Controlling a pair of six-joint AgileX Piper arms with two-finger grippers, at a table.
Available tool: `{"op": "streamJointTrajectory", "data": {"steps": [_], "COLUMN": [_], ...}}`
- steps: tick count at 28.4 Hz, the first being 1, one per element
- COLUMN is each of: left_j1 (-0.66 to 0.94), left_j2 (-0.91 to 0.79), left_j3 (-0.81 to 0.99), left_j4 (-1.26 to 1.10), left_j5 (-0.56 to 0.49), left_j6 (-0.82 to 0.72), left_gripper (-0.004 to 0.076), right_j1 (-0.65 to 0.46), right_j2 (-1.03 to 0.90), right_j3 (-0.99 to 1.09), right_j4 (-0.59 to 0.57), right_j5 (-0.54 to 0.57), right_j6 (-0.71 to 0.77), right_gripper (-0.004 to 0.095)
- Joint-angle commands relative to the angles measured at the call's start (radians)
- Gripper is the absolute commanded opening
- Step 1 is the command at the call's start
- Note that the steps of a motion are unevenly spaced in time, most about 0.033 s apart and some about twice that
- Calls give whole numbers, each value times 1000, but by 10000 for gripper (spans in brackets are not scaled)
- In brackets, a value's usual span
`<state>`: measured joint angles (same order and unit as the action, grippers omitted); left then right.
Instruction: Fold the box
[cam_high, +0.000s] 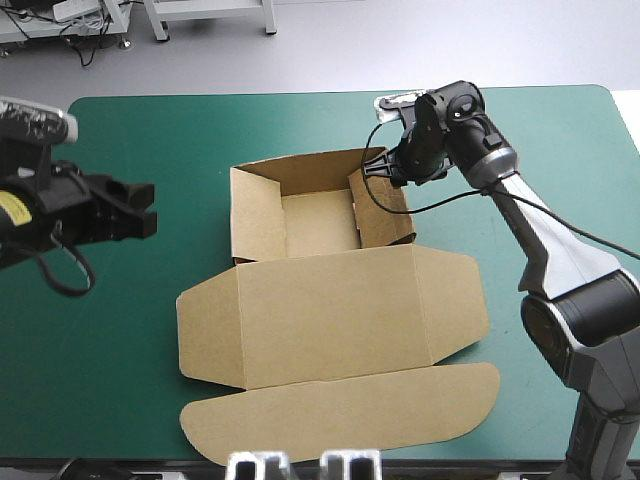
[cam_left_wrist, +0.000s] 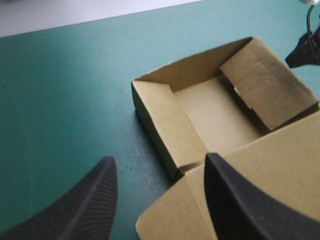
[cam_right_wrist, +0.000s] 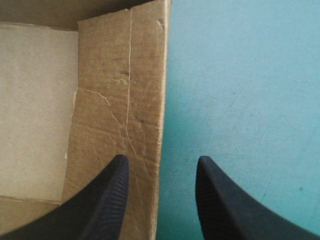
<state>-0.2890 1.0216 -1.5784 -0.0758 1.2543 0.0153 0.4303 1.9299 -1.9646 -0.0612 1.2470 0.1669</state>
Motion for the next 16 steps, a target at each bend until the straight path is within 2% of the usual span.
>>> {"op": "streamJointTrajectory", "data": {"steps": [1, 5, 10, 12, 15, 16], "left_j1": [-2, -2, -2, -2, -2, -2], "left_j2": [-153, -276, -436, -499, -582, -606], "left_j3": [144, 296, 499, 582, 695, 727], "left_j4": [8, 8, 34, 37, 33, 28], "left_j5": [31, 31, 29, 10, -41, -56], "left_j6": [-3, -25, -25, -33, -58, -58], "left_gripper": [352, 325, 291, 269, 221, 208], "right_j1": [0, 0, 0, 0, 0, 0], "right_j2": [0, 49, 84, 90, 92, 92], "right_j3": [-21, -21, -21, -21, -21, -21], "right_j4": [16, 28, -16, -21, -25, -32], "right_j5": [-15, -26, -42, -34, -5, 2], "right_j6": [-29, -48, -70, -83, -83, -81], "right_gripper": [395, 393, 364, 254, -27, -11]}}
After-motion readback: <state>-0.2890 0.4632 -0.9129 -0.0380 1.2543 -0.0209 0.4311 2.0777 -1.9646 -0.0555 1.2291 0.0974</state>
